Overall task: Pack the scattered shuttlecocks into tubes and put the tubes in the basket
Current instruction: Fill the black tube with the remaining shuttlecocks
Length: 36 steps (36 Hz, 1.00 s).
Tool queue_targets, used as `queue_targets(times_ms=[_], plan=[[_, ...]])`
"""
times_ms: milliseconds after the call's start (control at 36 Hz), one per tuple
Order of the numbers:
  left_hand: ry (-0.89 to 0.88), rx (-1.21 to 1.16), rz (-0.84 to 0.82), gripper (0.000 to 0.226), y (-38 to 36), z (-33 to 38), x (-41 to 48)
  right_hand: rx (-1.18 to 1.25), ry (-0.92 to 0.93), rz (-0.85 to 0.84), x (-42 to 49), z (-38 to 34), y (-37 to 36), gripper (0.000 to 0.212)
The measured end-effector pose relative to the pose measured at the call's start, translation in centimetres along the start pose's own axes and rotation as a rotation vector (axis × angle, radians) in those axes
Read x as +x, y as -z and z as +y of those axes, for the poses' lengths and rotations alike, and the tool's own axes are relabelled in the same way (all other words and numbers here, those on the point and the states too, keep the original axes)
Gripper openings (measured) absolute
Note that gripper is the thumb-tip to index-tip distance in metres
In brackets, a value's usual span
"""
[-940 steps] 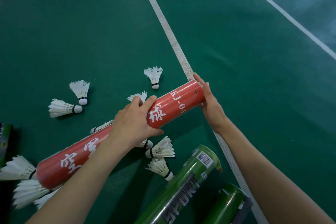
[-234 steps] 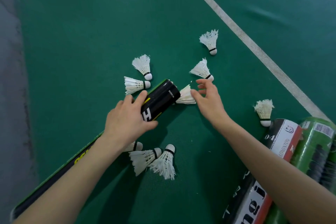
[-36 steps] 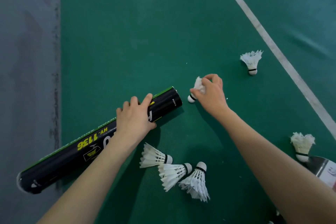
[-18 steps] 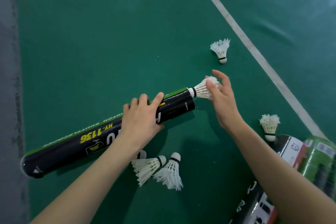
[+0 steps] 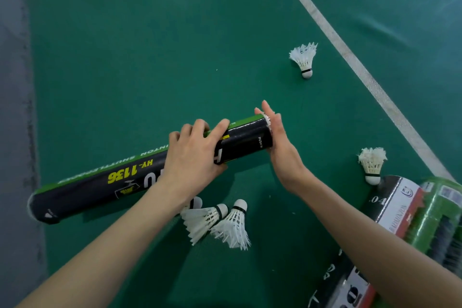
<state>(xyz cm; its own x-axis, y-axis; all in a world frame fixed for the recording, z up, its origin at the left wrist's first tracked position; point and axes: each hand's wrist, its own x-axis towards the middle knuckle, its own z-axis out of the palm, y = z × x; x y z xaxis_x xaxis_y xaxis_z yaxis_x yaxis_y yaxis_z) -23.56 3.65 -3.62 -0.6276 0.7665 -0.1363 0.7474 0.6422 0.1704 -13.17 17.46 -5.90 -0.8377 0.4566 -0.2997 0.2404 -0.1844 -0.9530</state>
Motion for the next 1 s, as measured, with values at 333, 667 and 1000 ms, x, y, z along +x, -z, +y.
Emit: queue_targets(times_ms=[333, 667, 1000], plan=[[0.07, 0.159, -0.21, 0.076, -2.2, -3.2, -0.9, -0.606, 0.261, -0.122, -4.7, 5.2, 1.0, 0.025], [0.076, 0.125, -0.227, 0.089, -2.5, -3.4, -1.2, -1.289, 0.755, -0.642, -5.7, 6.9, 1.8, 0.049], [0.091, 0.096, -0.172, 0.089, -1.6, -3.5, -1.3, -0.886, 0.29, -0.111, -3.6, 3.4, 6.0, 0.047]])
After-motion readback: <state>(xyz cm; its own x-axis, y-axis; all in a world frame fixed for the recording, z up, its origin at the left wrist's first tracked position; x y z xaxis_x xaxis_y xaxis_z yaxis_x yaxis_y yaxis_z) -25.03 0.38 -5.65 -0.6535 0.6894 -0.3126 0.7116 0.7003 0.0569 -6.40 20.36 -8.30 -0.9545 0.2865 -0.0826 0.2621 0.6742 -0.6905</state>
